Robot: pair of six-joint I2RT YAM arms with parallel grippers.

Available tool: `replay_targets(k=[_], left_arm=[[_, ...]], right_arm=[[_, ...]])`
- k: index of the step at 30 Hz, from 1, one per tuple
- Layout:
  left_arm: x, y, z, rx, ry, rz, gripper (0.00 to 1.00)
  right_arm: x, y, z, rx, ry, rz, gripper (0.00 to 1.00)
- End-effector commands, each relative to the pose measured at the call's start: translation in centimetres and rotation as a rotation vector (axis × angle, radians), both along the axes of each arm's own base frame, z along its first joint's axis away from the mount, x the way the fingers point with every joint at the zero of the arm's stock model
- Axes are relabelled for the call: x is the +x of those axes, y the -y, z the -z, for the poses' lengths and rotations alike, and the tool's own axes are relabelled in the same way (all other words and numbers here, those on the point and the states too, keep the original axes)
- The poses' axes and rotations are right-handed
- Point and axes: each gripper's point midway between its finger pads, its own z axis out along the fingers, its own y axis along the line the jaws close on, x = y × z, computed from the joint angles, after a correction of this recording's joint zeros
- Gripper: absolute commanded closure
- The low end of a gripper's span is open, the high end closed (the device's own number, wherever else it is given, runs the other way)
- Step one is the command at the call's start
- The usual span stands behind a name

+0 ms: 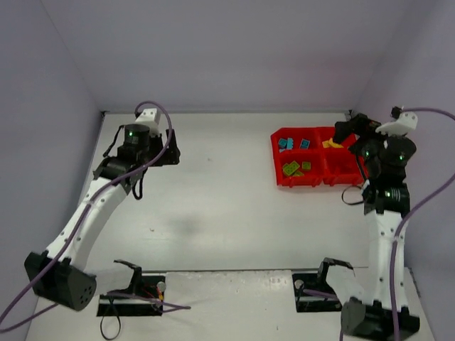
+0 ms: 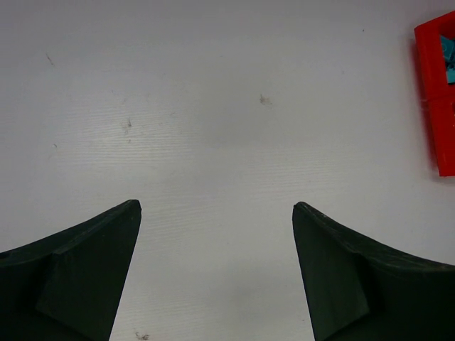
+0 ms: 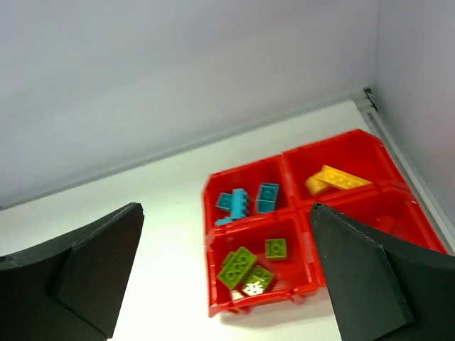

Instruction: Sort the legos into containers by color

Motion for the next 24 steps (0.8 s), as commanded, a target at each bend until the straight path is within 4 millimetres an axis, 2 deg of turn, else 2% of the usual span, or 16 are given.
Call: replay_targets(k=[1, 4, 5, 7, 8, 10, 11, 14, 18, 24], left_arm=[[-0.6, -1.3, -6.9, -0.054, 0.185, -0.058, 0.19], [-2.8, -2.3, -9.1, -0.057, 0.215, -0.072, 0.19], [-4.0, -2.6, -10.5, -0.069, 0.251, -0.074, 0.19], [-5.4, -3.4, -11.6, -0.069, 0.279, -0.09, 0.19], [-6.7, -4.1, -12.7, -0.077, 0.317, -0.102, 0.19], [-8.0, -5.0, -13.1, -0.07, 0.333, -0.13, 0.19], [-9.1, -5.5, -13.6, -0.073, 0.359, -0.135, 0.19], [-11.1, -6.6, -13.8, -0.063, 0.384, -0.154, 0.19], [-12.7, -7.4, -12.6, -0.058, 0.388, -0.167, 0.19], [-13.1, -7.2, -9.6, -0.077, 0.355, -0.165, 0.19]], right_arm=[[-2.3, -2.6, -2.2, 0.054, 0.073, -0.099, 0.0], [-5.4, -3.9, -3.7, 0.06, 0.108, -0.135, 0.0], [-5.9, -4.2, -3.8, 0.032, 0.108, -0.15, 0.0], [-7.4, -5.5, -4.0, -0.003, 0.12, -0.219, 0.0], [-7.9, -5.8, -4.1, -0.019, 0.124, -0.233, 0.0], [-9.6, -6.6, -4.7, -0.032, 0.164, -0.249, 0.0], [-10.0, -7.1, -4.2, -0.024, 0.163, -0.264, 0.0], [-11.5, -7.5, -4.4, -0.055, 0.199, -0.265, 0.0], [-12.6, -7.1, -4.0, -0.073, 0.217, -0.217, 0.0], [-13.5, -6.5, -2.8, -0.067, 0.221, -0.161, 0.0]])
